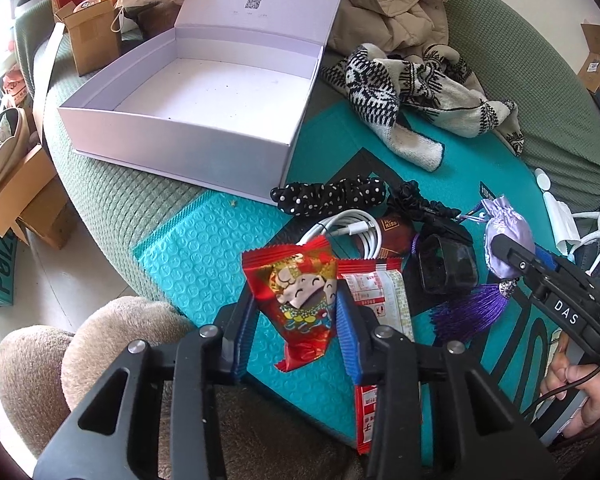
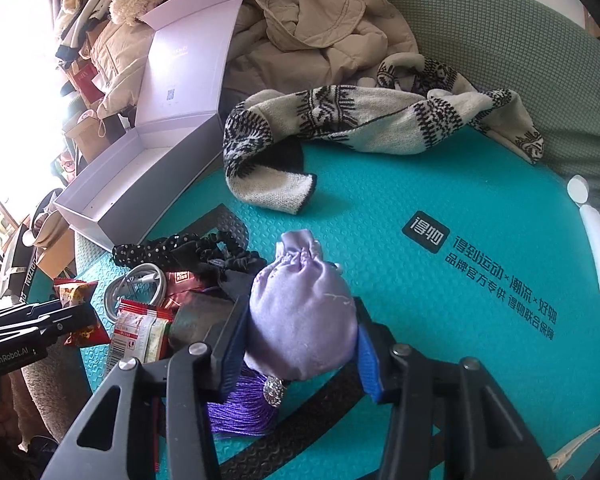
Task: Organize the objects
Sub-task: 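Grasp the red cartoon snack bag with left gripper while right grasps lavender pouch, then lift and carry the snack bag and lavender pouch into the white box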
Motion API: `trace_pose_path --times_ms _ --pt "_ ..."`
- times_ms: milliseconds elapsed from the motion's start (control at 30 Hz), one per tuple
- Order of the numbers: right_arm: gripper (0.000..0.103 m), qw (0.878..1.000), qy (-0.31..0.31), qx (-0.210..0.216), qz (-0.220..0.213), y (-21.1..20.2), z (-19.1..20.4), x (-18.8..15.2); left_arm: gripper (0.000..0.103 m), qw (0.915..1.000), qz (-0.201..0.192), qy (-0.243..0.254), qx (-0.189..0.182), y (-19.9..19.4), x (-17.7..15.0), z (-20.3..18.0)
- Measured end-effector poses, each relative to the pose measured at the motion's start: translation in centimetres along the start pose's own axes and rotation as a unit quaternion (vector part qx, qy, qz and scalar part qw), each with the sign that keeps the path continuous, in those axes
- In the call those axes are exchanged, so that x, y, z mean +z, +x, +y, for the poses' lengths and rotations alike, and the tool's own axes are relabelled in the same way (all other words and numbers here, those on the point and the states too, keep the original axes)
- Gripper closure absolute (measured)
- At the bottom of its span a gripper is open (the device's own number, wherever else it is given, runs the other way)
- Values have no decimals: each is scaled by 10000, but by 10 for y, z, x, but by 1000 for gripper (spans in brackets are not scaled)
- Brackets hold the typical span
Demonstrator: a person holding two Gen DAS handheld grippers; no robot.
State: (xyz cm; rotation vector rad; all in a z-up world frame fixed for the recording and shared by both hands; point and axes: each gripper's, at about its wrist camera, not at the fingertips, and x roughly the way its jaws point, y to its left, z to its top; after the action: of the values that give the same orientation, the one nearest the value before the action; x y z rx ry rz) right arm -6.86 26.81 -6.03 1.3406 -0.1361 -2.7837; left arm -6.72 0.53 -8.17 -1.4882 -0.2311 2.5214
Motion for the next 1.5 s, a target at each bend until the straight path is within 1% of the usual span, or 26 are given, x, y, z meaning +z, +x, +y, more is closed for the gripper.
trace_pose_path --times_ms 400,767,1167,1267,1500 --pt "55 9986 -385 153 -321 -31 29 7 69 9995 -304 -42 20 -35 -5 11" --pt "55 9950 -757 452 -478 -50 65 6 69 9984 -499 -214 171 -66 -19 30" --pt "55 9880 -1188 863 -490 -55 112 5 69 9968 -566 -416 387 -92 -35 63" --pt "55 9861 -1272 952 -479 -54 122 5 68 9964 -582 -442 426 -95 -34 70" --pt "55 9825 -1470 1043 -468 -49 142 11 68 9960 -626 -445 452 -98 -20 81"
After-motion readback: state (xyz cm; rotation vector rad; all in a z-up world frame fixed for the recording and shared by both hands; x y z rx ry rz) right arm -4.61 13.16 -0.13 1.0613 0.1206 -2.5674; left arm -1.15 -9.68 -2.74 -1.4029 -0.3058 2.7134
